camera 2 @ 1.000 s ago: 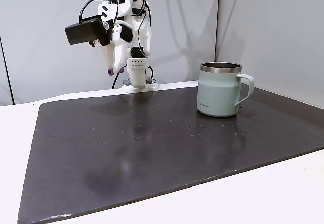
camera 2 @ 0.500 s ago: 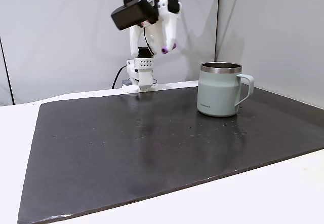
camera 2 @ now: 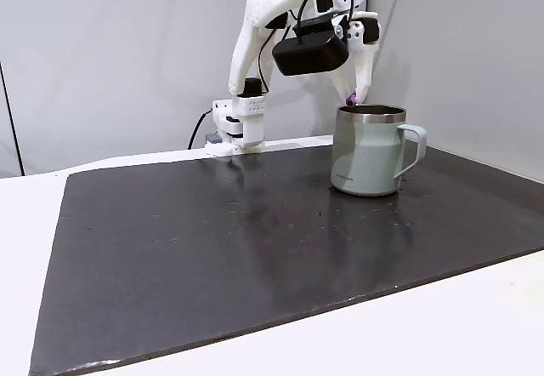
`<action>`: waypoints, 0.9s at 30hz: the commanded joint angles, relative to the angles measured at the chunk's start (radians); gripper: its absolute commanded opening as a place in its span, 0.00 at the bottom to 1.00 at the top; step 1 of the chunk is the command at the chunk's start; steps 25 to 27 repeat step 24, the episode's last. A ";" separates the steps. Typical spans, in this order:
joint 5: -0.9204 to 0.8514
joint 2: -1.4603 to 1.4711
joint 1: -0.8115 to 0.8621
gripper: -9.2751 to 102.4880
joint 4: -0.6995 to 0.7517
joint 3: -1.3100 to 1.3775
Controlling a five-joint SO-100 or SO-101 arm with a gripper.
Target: Grasp a pengrip and put it in the cup.
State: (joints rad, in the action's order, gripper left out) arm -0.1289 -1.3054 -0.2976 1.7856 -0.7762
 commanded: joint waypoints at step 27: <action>-0.153 -0.018 -0.011 0.30 0.009 0.137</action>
